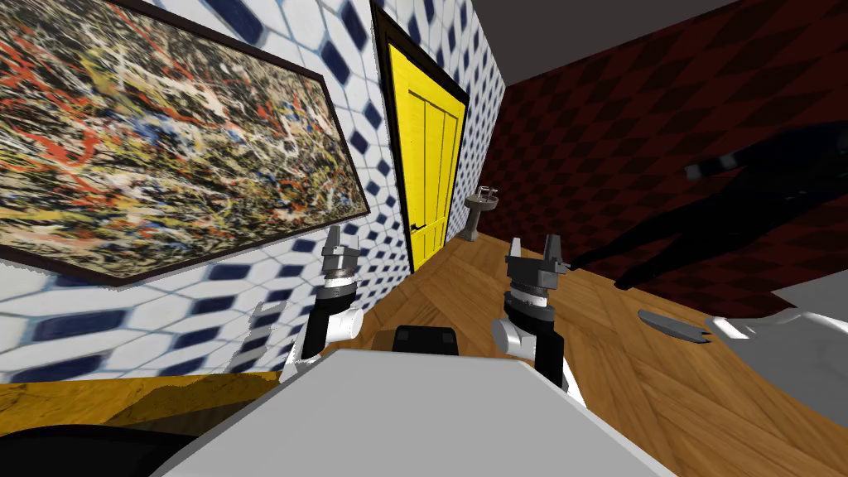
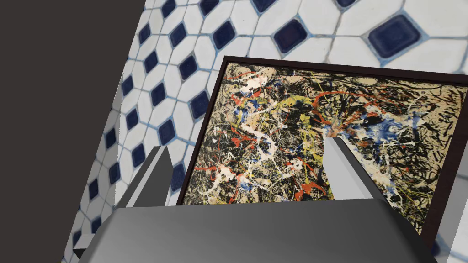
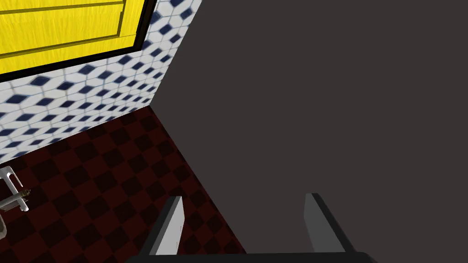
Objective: Pull the door open
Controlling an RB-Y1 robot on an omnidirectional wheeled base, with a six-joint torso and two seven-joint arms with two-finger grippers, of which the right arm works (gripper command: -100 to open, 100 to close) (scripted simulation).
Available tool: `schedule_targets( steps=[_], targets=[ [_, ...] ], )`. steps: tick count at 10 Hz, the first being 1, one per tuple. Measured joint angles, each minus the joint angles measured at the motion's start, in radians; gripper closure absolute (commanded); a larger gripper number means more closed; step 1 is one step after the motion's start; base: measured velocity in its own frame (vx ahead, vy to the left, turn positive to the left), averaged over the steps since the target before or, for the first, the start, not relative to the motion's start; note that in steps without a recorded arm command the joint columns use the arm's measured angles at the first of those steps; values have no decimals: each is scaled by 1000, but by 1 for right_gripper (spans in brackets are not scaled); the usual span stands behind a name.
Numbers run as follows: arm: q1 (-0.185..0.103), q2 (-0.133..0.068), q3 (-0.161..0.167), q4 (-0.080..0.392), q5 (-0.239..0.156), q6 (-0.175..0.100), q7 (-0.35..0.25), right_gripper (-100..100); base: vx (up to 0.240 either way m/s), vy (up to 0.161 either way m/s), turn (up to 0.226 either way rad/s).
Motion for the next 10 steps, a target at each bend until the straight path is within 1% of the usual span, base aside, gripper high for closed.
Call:
schedule_targets(
  steps=[2,3,5,7,9,10],
  targets=[
    [-19,-10,-4,40,-3,-2,-1,-100,73,-38,171],
    [-21,-11,2,58,0,-7,1,-100,68,-44,124],
    [-43,-17,0,100,-1,-9,2,-100,75,-25,148],
    [-54,-27,-1,145,-4,-19,0,-100,76,-31,151],
    [-80,-32,3,213,-1,-35,3,-100,71,-44,189],
    [-86,-38,3,238,-3,-41,2,-100,89,-60,172]
  ],
)
